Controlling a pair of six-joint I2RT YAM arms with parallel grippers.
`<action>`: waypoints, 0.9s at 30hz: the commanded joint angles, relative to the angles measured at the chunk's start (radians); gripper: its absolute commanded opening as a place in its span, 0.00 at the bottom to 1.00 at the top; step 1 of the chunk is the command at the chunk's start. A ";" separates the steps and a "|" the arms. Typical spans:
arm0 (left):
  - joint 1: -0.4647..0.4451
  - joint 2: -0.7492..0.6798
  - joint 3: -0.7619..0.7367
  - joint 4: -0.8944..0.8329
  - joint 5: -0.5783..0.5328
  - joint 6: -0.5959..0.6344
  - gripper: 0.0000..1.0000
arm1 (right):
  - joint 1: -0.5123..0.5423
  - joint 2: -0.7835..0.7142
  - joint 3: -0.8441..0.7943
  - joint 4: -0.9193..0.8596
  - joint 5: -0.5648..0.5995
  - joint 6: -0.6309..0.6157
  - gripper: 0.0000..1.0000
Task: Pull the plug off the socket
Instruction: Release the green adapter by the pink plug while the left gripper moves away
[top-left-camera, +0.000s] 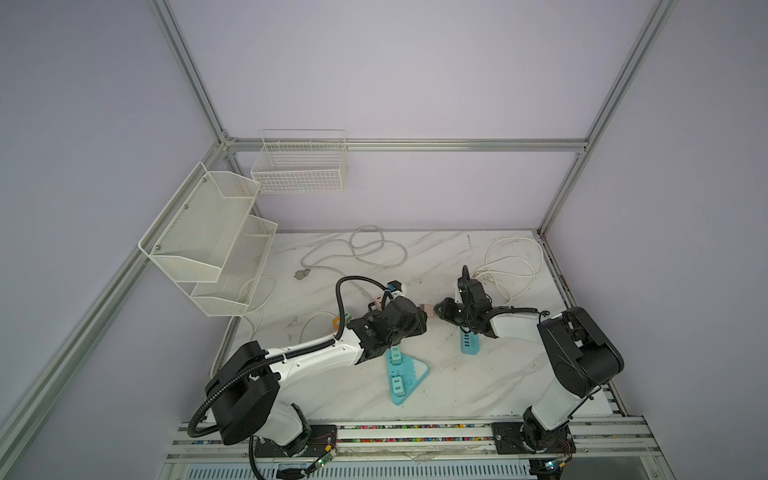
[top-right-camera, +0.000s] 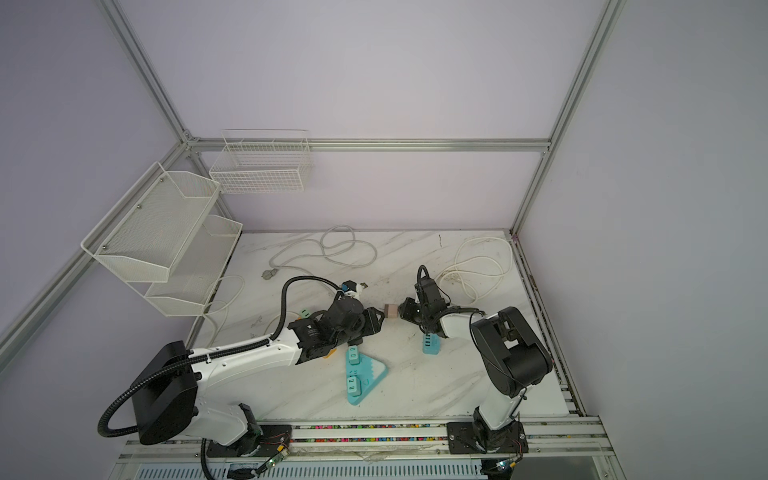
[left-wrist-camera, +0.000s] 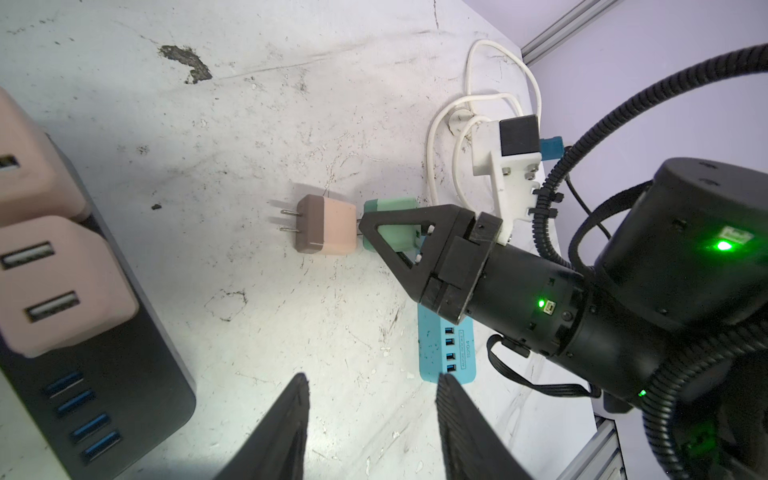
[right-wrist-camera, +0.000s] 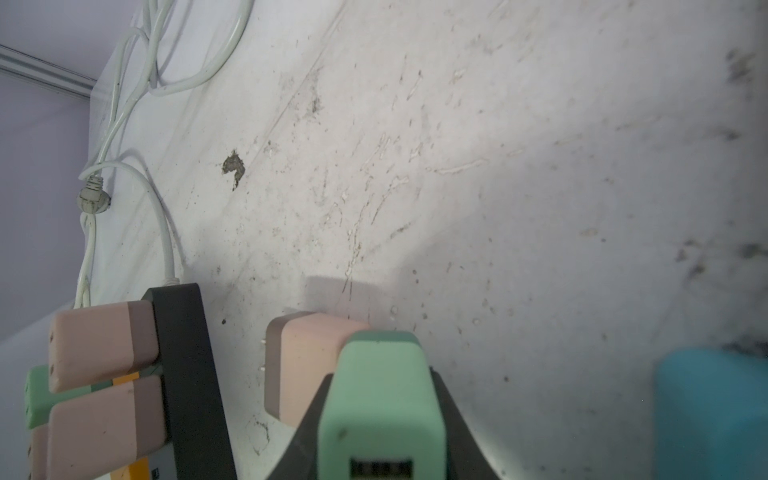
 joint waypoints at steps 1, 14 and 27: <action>0.009 -0.007 -0.040 0.034 0.007 -0.012 0.50 | 0.006 0.012 0.027 -0.019 0.040 -0.014 0.25; 0.022 -0.023 -0.027 0.025 0.012 0.003 0.50 | 0.006 -0.010 0.068 -0.138 0.095 -0.053 0.42; 0.034 -0.097 -0.018 -0.014 0.016 0.041 0.50 | 0.006 -0.089 0.112 -0.264 0.160 -0.101 0.66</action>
